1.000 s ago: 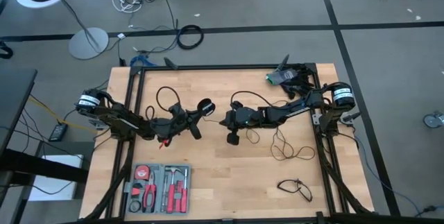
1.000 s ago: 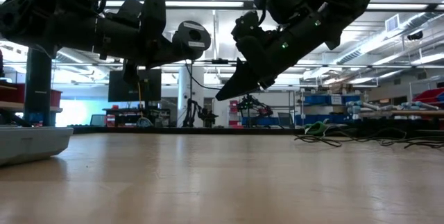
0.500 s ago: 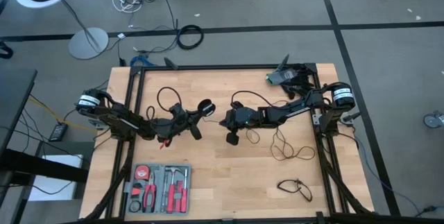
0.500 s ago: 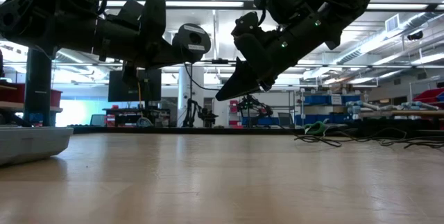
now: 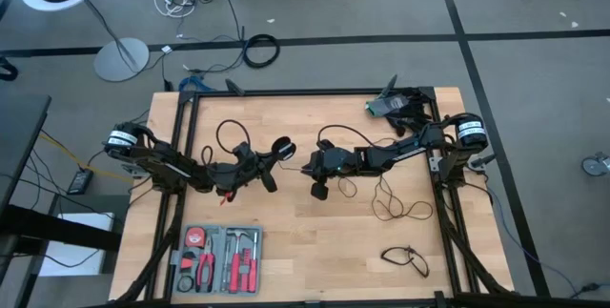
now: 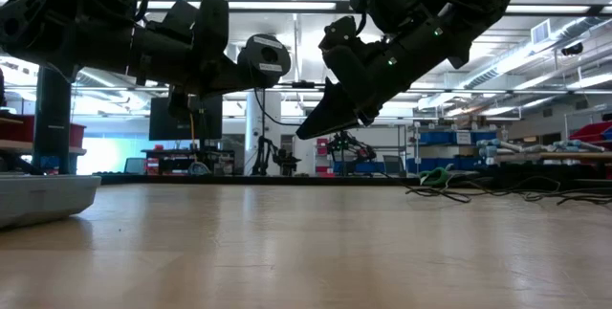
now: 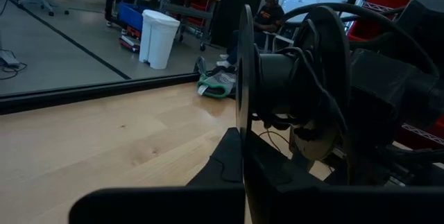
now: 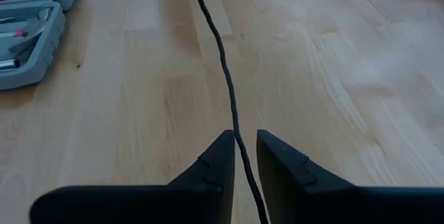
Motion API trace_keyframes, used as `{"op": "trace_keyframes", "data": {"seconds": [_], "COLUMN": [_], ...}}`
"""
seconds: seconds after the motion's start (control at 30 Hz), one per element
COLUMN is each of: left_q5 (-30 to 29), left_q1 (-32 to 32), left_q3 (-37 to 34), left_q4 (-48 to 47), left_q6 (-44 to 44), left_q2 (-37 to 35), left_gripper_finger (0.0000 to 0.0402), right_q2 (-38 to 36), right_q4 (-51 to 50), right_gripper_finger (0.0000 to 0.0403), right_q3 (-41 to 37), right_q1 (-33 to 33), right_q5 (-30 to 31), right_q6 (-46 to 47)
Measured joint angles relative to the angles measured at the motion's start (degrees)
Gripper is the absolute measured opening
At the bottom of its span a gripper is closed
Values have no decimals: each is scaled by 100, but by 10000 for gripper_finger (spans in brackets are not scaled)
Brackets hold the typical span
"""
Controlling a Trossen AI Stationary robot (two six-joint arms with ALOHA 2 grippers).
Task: Coil cords
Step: Coil the black wire onto the spool
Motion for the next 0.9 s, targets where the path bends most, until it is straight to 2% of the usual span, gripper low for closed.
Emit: {"op": "trace_keyframes", "data": {"seconds": [0.33,0.5,0.63,0.9], "left_q5": [-2,-4,-2,110], "left_q1": [0,0,0,-1], "left_q3": [0,0,-2,-2], "left_q4": [-21,-5,170,112], "left_q6": [-2,-7,-9,7], "left_q2": [0,0,0,0], "left_gripper_finger": [0,0,0,0], "right_q2": [-6,-13,-20,-170], "right_q4": [-3,-85,-602,-1293], "right_gripper_finger": [58,11,5,2], "right_q3": [0,0,2,0], "right_q1": [2,4,7,7], "right_q5": [-11,-2,1,730], "right_q6": [105,142,276,536]}}
